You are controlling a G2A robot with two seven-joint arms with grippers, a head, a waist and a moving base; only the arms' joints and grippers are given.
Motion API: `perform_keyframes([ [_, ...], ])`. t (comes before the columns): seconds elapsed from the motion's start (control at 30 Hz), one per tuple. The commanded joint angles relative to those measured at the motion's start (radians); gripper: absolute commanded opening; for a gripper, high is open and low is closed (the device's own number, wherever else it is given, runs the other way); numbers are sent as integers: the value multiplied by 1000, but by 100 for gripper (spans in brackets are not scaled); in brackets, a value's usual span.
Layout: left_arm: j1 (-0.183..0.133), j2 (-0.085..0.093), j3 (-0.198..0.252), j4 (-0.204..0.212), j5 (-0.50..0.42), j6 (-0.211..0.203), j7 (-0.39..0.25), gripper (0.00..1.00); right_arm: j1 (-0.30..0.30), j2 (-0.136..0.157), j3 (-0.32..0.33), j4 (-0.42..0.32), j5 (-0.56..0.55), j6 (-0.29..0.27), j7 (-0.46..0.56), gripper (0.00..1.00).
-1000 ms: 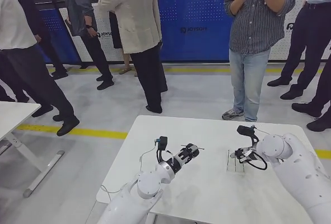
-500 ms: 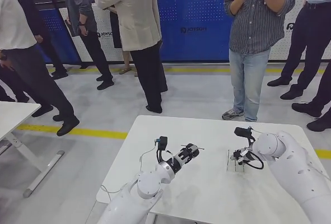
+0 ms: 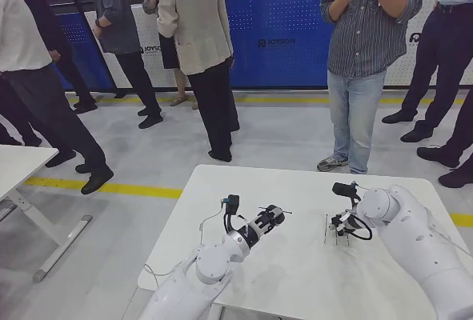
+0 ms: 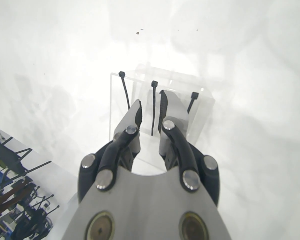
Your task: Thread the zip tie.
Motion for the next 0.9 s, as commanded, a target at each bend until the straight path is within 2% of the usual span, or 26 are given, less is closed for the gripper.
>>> perform_keyframes([
  [0.0,0,0,0,0,0,0,0,0,7,-6,-4,19,2,-4,-2,20],
  [0.2,0,0,0,0,0,0,0,0,27,-28,-16,74,3,-15,-7,15],
  [0.23,0,0,0,0,0,0,0,0,30,-31,-18,82,3,-17,-8,4],
  [0.27,0,0,0,0,0,0,0,0,34,-35,-18,93,5,-19,-11,0],
  [0.6,0,0,0,0,0,0,0,0,43,-46,-11,139,7,-60,-40,0],
  [0.87,0,0,0,0,0,0,0,0,24,-27,12,84,-18,-66,-56,0],
])
